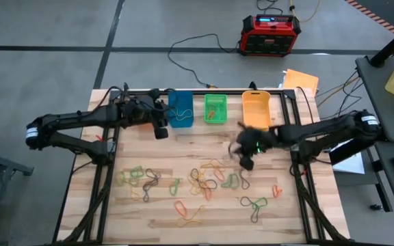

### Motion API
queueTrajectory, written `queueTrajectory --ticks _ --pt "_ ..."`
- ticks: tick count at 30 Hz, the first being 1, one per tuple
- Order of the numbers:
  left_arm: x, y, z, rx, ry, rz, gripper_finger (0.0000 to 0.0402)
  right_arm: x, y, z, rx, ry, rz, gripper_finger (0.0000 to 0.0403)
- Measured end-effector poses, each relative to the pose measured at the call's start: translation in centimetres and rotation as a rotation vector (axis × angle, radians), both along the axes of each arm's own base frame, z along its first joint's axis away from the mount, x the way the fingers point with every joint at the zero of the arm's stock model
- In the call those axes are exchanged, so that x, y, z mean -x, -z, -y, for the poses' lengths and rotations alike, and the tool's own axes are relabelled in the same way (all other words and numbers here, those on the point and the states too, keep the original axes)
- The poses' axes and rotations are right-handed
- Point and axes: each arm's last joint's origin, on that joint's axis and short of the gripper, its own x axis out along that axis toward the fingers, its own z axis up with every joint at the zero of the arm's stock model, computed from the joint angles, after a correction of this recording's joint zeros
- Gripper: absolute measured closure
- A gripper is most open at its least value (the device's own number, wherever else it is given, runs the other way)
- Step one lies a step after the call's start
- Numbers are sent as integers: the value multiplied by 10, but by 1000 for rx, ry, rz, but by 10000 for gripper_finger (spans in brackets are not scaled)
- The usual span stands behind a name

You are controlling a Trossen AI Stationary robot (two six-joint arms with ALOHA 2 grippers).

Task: Sort rubber bands into baskets
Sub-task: Put the purple rubber band into the light orange bin

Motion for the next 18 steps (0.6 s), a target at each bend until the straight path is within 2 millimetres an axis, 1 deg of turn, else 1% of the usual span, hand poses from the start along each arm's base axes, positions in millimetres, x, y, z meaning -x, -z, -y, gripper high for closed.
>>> queueTrajectory --ticks 4,7,9,12,14,18 --pt "4 3 -13 -17 -42 -15 264 -3 -14 38 121 27 112 394" --pt "7 8 -24 -21 -61 -9 264 -3 -26 68 212 87 175 394" --pt "9 12 -32 -25 -88 6 264 0 -27 86 257 133 176 394" --pt "12 17 -40 -23 -123 4 264 5 -28 104 303 175 175 394" --pt "14 20 -42 -15 -137 -1 264 8 -31 112 330 219 188 394" --pt "14 21 -43 -4 -148 4 264 15 -32 124 422 408 133 394"
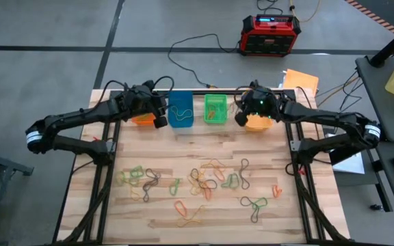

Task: Sort rubber bands into baskets
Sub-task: Put the purple rubber band into the light orange bin

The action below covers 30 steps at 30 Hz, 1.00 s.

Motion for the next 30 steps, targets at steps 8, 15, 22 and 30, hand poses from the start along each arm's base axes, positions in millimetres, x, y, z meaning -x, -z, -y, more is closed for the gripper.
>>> queueTrajectory --ticks 8,15,22,30 --pt "0 0 0 21 -15 18 264 19 14 23 -26 355 -94 394" --pt "0 0 0 28 -20 23 264 22 31 37 -89 443 -123 394" --pt "3 0 -6 24 -44 21 264 29 38 41 -175 545 -112 381" --pt "3 0 -6 33 -51 22 264 31 40 39 -205 569 -118 315"
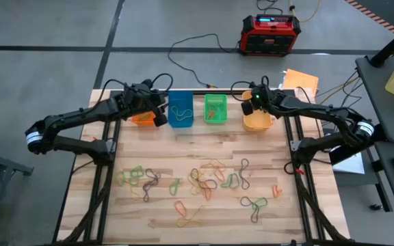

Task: Sort rubber bands into baskets
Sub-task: Put the purple rubber band into the light orange bin

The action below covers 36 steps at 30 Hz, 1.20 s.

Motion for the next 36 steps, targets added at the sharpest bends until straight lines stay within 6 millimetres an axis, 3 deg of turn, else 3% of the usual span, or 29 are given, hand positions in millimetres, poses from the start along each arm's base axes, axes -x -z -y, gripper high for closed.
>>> queueTrajectory --ticks 6,13,16,24,31,36 --pt "1 9 3 107 22 24 264 -6 -5 -2 24 -120 22 277" --pt "4 36 10 284 43 32 264 -39 -25 -15 87 -694 296 264" --pt "5 48 15 353 56 17 264 -49 -32 -25 133 -860 357 268" --pt "2 62 43 516 149 -26 264 -61 -35 -43 165 -951 384 287" --pt "-22 68 75 460 347 96 264 -64 -35 -49 162 -972 386 301" --pt "-35 82 88 449 420 72 264 -64 -35 -49 167 -974 380 305"
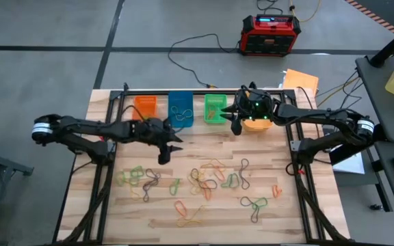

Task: Sort rubber bands into baskets
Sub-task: Put the purple rubber band into the light orange bin

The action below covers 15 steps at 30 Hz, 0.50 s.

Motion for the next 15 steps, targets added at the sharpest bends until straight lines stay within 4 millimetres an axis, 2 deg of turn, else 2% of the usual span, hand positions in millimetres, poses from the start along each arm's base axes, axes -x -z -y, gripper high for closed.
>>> queueTrajectory --ticks 4,11,15 --pt "-15 16 7 -3 34 -18 264 0 0 0 15 -7 -3 305" --pt "-39 50 22 19 81 -147 264 1 4 -1 19 -12 -17 305" --pt "-51 57 31 23 106 -143 264 2 7 -1 25 -15 -26 305"
